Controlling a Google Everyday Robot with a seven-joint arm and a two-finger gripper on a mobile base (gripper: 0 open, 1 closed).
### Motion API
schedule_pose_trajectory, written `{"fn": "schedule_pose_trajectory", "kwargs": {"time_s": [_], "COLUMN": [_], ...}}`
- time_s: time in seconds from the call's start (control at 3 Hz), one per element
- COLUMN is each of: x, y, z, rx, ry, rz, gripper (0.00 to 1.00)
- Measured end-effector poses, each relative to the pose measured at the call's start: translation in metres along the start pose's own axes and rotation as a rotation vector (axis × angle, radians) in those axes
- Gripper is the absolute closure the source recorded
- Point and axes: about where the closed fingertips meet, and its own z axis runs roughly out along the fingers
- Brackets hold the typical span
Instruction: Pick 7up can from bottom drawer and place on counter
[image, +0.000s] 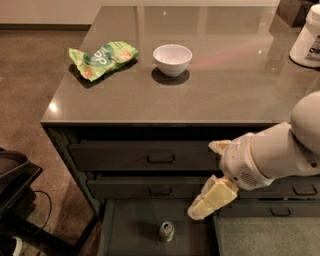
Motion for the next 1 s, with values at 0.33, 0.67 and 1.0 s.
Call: {"fn": "schedule_pose_trajectory", "kwargs": {"time_s": [0.33,0.67,1.0], "x": [0.024,0.061,0.06], "y": [0.02,0.005,0.005], "z": [0.042,0.122,0.121], "rx": [-0.051,-0.041,-0.041], "ry": [-0.089,-0.224,-0.223], "rz": [0.044,0.066,0.066], "gripper": [0.0,0.0,0.0]}}
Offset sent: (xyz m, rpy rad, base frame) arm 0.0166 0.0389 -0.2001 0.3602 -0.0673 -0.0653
